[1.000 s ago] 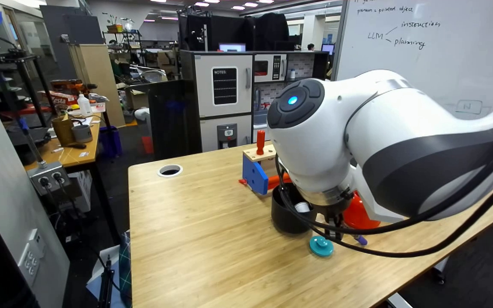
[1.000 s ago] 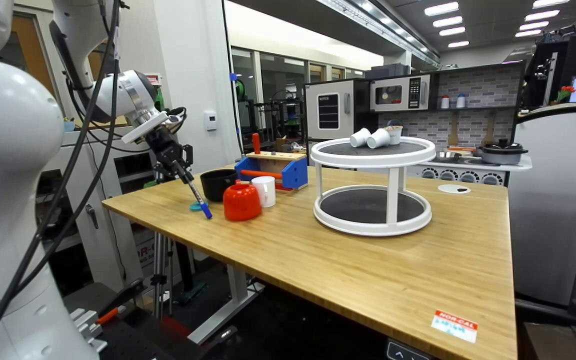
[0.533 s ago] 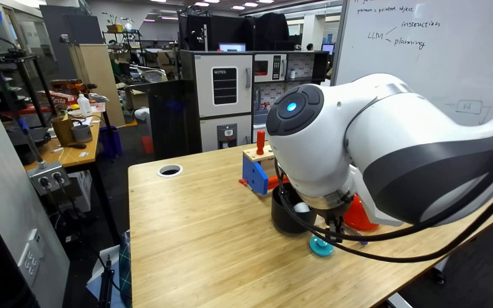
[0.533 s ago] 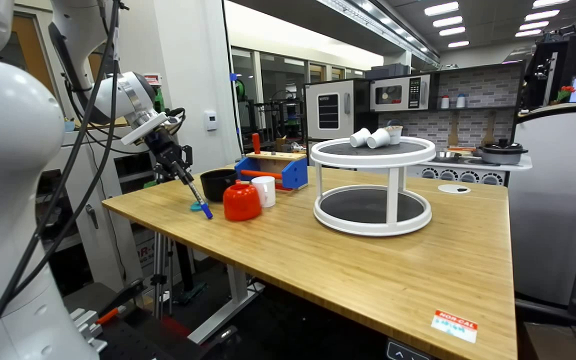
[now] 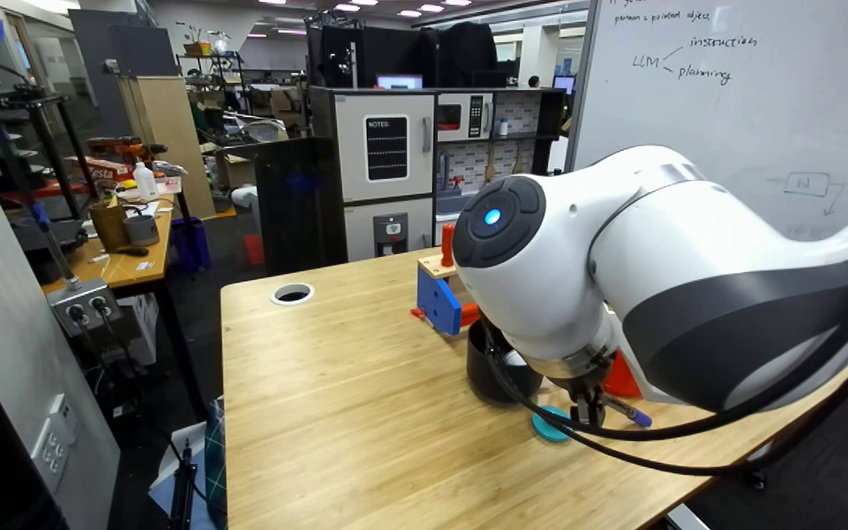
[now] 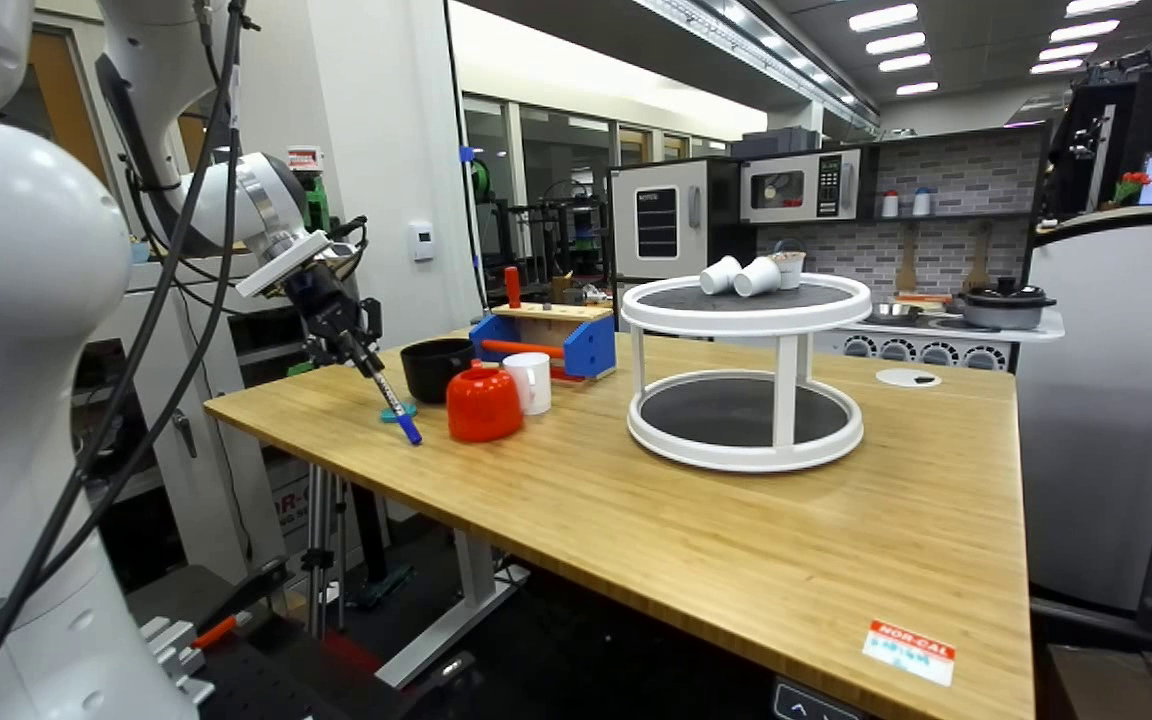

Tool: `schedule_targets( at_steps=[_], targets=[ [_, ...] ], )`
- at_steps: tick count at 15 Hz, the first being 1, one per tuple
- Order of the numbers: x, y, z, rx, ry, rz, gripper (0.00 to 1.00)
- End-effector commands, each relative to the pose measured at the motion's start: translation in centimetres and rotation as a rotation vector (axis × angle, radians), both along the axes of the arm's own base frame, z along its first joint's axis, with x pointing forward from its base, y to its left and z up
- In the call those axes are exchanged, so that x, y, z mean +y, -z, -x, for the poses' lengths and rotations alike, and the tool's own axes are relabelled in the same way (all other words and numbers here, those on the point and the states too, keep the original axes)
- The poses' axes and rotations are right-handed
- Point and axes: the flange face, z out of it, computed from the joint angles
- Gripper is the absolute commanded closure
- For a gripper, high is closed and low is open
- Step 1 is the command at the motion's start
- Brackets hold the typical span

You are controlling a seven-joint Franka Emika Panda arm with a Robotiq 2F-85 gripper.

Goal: Put the marker in the kettle on the table

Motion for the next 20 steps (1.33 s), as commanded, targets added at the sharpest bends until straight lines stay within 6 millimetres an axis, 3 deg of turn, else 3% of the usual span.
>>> schedule_targets(
  at_steps=[1,5,9,20],
  targets=[
    [-0.1,1.1,-0.5,0.001,0.054,0.034,0.57],
    [-0.4,2.8,-0.9,0.018,0.121,0.041,0.3],
    [-0.5,3.3,-1.5,0.033,0.163,0.034,0.02],
    [-3.6,2.9,-3.3,0.087,0.313,0.014,0.0]
  ],
)
